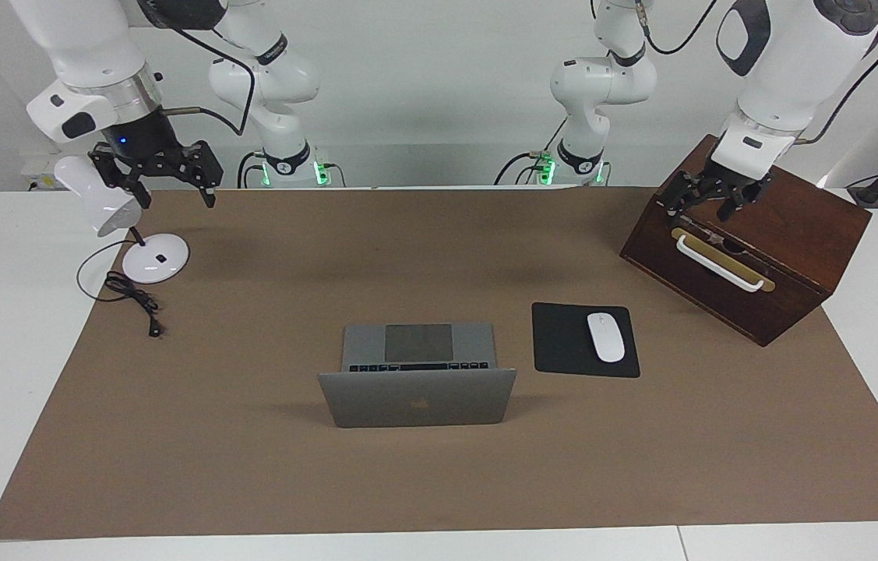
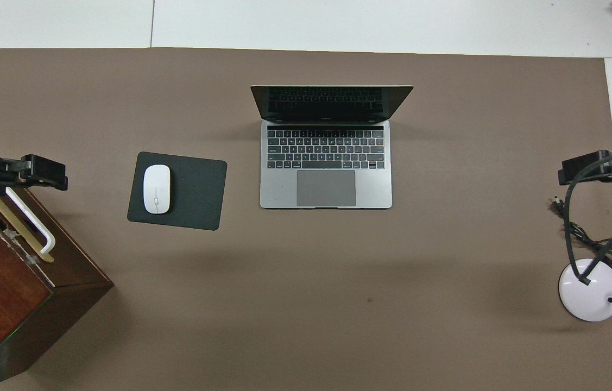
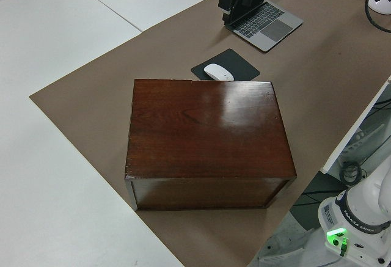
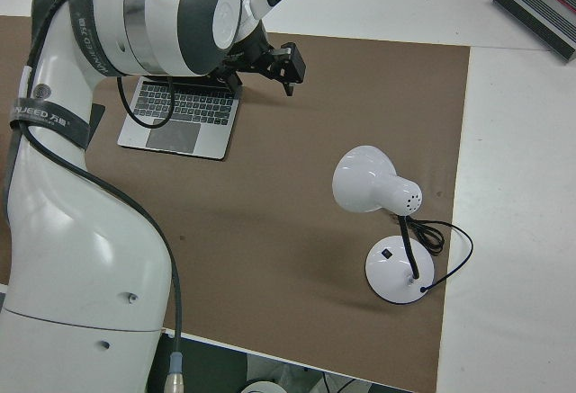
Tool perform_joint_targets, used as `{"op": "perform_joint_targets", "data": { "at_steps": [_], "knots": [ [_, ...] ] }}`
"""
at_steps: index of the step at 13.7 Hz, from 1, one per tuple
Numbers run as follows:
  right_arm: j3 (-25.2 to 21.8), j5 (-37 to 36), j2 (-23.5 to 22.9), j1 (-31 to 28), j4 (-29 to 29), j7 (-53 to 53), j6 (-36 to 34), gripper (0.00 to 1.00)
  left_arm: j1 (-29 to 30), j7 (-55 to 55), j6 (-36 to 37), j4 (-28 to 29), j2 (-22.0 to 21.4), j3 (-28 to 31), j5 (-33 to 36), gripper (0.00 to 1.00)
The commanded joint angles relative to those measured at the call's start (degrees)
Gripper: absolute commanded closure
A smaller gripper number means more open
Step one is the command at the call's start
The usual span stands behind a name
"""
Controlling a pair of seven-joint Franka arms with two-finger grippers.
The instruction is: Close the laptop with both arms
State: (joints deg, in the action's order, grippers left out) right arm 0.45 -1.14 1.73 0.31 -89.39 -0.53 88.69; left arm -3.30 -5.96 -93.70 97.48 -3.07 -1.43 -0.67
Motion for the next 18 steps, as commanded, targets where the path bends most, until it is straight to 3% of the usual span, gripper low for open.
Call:
{"op": "perform_joint_targets", "data": {
  "at_steps": [1,8,12,13,14,16,18],
  "knots": [
    [0.4,0.8,0.0,-0.8,-0.1,1.5,-0.1,0.00,0.1,0.8,-0.3,-0.6,0.3,0.0,0.8,0.00],
    [0.4,0.8,0.0,-0.8,-0.1,1.5,-0.1,0.00,0.1,-1.1,-2.5,0.3,0.2,0.0,0.6,0.00],
    [0.4,0.8,0.0,-0.8,-0.2,1.5,0.2,0.00,0.1,-11.6,-3.0,0.7,0.0,-0.1,0.5,0.00],
    [0.4,0.8,0.0,-0.8,-0.2,1.6,0.2,0.00,0.0,-11.9,-2.7,0.9,-0.1,-0.1,0.4,0.07],
    [0.4,0.8,0.0,-0.8,-0.2,1.6,0.2,0.00,-0.1,-12.2,-2.5,1.3,-0.2,-0.1,0.4,0.22],
    [0.4,0.8,0.0,-0.9,-0.2,1.6,0.3,0.00,-0.4,-15.2,-2.6,1.7,-0.3,-0.1,0.1,0.78],
    [0.4,0.8,0.0,-1.0,-0.2,1.6,0.3,0.00,-0.6,-18.5,-2.7,2.4,-0.4,-0.2,-0.8,0.95]
  ]
}}
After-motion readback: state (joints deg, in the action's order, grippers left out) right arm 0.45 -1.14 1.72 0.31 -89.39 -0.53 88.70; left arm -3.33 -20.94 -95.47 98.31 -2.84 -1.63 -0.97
